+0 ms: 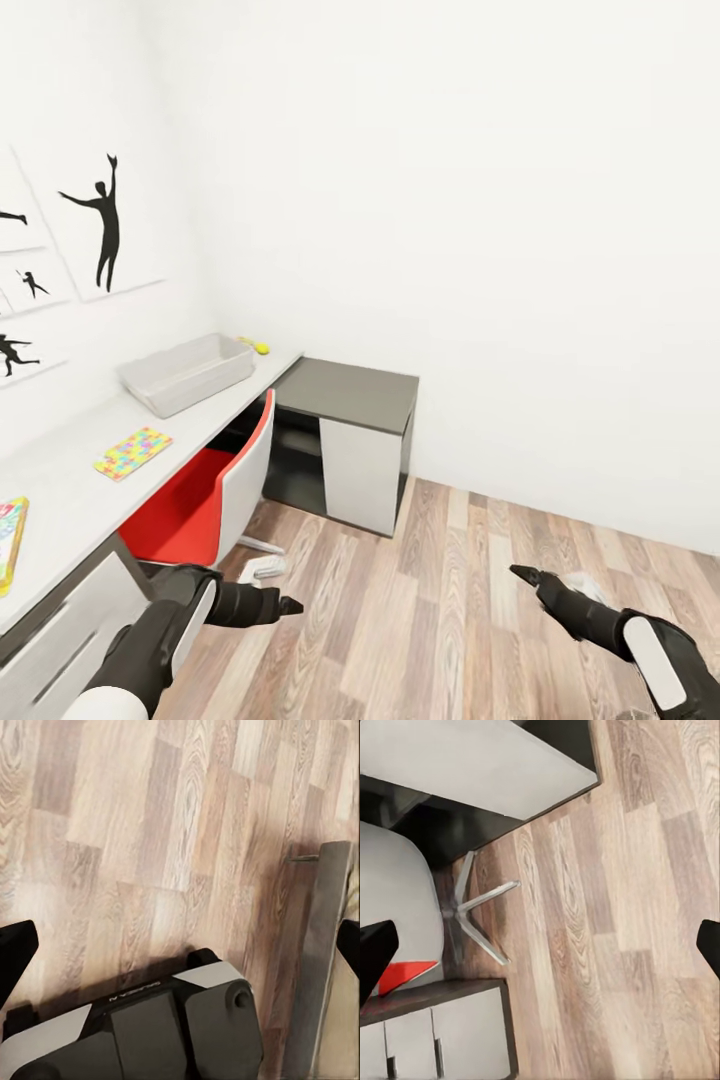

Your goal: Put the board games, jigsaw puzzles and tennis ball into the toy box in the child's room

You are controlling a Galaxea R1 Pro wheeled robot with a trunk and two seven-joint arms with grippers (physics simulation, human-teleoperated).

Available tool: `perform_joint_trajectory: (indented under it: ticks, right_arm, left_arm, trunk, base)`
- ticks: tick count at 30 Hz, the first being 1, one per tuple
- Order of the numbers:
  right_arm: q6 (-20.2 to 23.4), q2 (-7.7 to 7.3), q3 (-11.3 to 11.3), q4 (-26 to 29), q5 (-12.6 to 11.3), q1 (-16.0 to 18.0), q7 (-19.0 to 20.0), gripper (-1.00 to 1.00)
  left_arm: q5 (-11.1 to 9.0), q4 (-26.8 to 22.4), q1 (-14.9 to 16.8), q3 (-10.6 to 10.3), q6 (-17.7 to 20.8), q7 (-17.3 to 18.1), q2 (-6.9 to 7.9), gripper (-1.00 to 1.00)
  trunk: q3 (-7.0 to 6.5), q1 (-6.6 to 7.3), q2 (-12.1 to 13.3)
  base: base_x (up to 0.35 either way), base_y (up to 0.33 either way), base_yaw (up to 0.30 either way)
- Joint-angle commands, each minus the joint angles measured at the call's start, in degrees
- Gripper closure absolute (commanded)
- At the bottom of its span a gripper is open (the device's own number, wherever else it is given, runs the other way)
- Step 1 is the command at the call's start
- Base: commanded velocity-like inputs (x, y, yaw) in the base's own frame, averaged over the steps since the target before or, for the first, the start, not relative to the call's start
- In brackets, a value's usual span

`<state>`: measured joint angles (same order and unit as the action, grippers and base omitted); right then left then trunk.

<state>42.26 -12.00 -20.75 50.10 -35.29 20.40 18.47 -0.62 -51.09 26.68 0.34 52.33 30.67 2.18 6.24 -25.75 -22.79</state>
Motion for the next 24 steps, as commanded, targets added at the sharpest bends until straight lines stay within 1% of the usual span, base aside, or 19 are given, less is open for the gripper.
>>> perform_joint_trajectory:
  ticks: [1,3,4,7,10,11,12,13,18,19,20,22,24]
  right_arm:
    - [1.0,-0.01,-0.3,1.0,0.1,-0.2,0.9,-1.0]
    - [2.0,-0.1,-0.5,2.8,0.2,-0.8,2.1,-1.0]
    - [2.5,-0.17,-0.7,4.6,0.1,-1.5,2.8,-1.0]
    - [3.0,-0.23,-1.2,7.4,0.1,-3.0,3.7,-1.0]
    - [3.2,-0.04,-2.3,10.6,0.1,-4.7,4.9,-1.0]
    - [3.2,0.05,-2.7,11.7,0.1,-5.3,5.4,-1.0]
    - [3.3,0.17,-3.5,13.9,0.1,-6.5,6.6,-1.0]
    - [3.3,0.22,-3.8,14.9,0.1,-7.0,7.3,-1.0]
    - [3.4,0.34,-4.8,18.9,0.1,-9.5,11.5,-1.0]
    - [3.4,0.35,-5.0,19.3,0.1,-9.9,12.3,-1.0]
    - [3.4,0.39,-5.5,20.0,0.1,-10.4,14.0,-1.0]
    - [3.4,0.42,-5.9,20.4,0.1,-10.8,15.6,-1.0]
    - [3.4,0.42,-6.2,20.6,0.1,-11.0,17.2,-1.0]
  left_arm:
    - [0.0,-0.1,0.0,0.0,0.3,0.9,0.03,-1.0]
    - [0.0,-0.1,0.0,-0.1,0.3,2.3,0.06,-1.0]
    - [0.0,-0.3,0.0,-0.2,0.3,3.6,0.09,-1.0]
    - [0.0,-0.4,0.0,-0.3,0.3,5.8,0.14,-1.0]
    - [0.0,-0.6,0.0,-0.2,0.3,8.6,0.23,-1.0]
    - [0.1,-0.7,0.0,-0.1,0.3,9.7,0.27,-1.0]
    - [0.1,-1.1,0.0,0.0,0.3,12.0,0.55,-1.0]
    - [0.1,-1.4,0.0,0.1,0.3,13.3,0.82,-1.0]
    - [0.2,-2.8,0.0,0.2,0.1,19.1,2.9,-1.0]
    - [0.2,-3.0,0.0,0.2,0.0,20.2,3.43,-1.0]
    - [0.1,-3.3,0.0,0.3,-0.1,22.3,4.58,-1.0]
    - [0.0,-3.7,0.0,0.3,-0.2,24.4,5.72,-1.0]
    - [-0.1,-3.9,0.0,0.3,-0.2,26.5,6.54,-1.0]
  trunk:
    - [0.2,-0.04,-0.1]
    - [0.34,-0.04,-0.1]
    - [0.41,-0.04,-0.1]
    - [0.62,-0.04,-0.1]
    - [0.84,-0.04,-0.1]
    - [0.91,-0.04,-0.1]
    - [0.99,-0.04,-0.1]
    - [1.06,-0.04,-0.1]
    - [1.45,-0.04,-0.1]
    - [1.53,-0.04,-0.1]
    - [1.61,-0.04,-0.1]
    - [1.77,-0.04,-0.1]
    - [1.93,-0.04,-0.1]
  base:
    - [0.0,0.0,-0.199]
    - [0.0,0.0,-0.195]
    - [0.0,0.0,-0.191]
    - [0.0,0.0,-0.187]
    - [0.0,0.0,-0.183]
    - [0.0,0.0,-0.181]
    - [0.0,0.0,-0.177]
    - [0.0,0.0,-0.174]
    - [0.0,0.0,-0.167]
    - [0.0,0.0,-0.161]
    - [0.0,0.0,-0.159]
    - [0.0,0.0,-0.158]
    - [0.0,0.0,-0.156]
